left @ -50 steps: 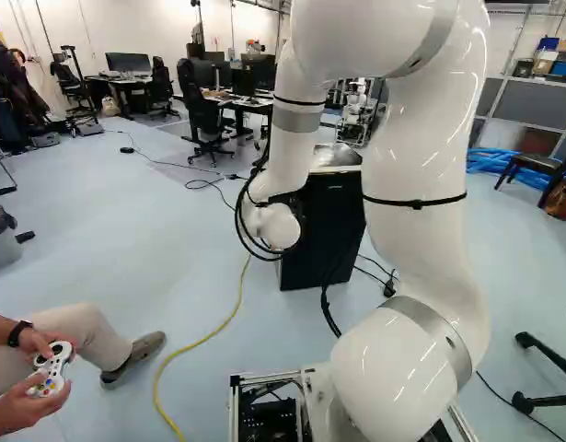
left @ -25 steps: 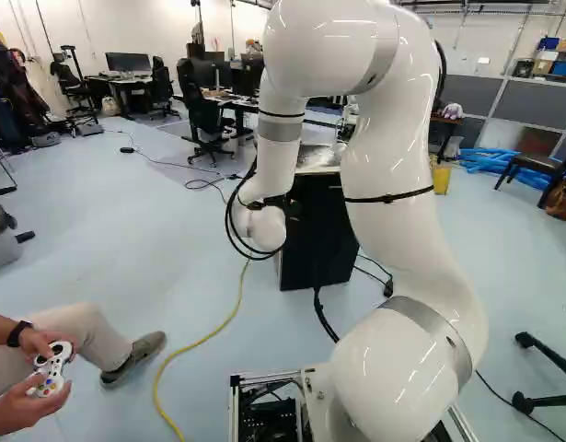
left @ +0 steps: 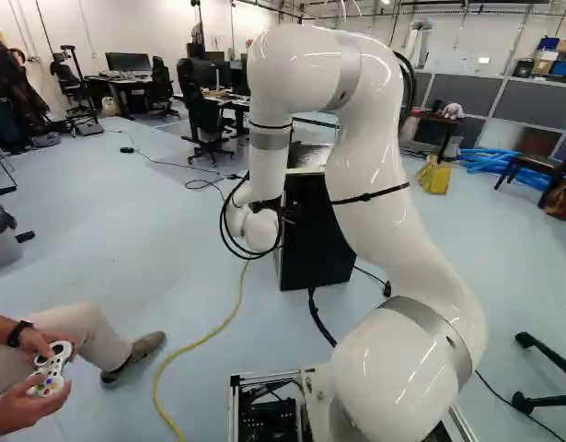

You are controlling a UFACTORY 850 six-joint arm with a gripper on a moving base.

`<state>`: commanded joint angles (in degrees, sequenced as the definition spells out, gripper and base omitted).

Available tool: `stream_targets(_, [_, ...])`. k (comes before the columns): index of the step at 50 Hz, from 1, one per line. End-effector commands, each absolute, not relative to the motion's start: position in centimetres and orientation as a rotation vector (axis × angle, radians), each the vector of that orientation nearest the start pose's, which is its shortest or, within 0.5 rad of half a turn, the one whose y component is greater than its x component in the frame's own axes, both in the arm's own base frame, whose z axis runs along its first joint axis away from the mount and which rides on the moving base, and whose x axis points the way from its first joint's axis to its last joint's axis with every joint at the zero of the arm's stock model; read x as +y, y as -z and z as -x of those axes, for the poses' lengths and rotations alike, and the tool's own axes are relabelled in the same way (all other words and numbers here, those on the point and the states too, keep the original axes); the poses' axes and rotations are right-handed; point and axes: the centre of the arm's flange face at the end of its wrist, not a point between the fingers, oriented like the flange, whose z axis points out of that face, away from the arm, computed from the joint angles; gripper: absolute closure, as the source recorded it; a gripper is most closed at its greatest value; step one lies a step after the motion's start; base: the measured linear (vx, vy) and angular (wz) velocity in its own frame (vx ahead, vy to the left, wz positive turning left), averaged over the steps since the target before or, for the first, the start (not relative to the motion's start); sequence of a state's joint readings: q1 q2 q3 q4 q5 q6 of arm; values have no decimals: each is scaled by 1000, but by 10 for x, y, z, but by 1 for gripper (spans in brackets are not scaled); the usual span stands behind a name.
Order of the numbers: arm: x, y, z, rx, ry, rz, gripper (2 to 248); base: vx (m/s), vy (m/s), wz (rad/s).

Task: Grab a drink from the fridge

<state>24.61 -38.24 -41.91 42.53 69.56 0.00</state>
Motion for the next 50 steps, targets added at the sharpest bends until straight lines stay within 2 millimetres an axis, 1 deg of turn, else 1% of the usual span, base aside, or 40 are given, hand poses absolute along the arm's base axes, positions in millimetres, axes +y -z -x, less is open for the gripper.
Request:
stream_targets(32, [150, -224, -491, 714, 2059, 2573, 3, 0, 0, 0])
stream_targets(50, [152, -223, -508, 826, 2122, 2529, 3, 0, 0, 0])
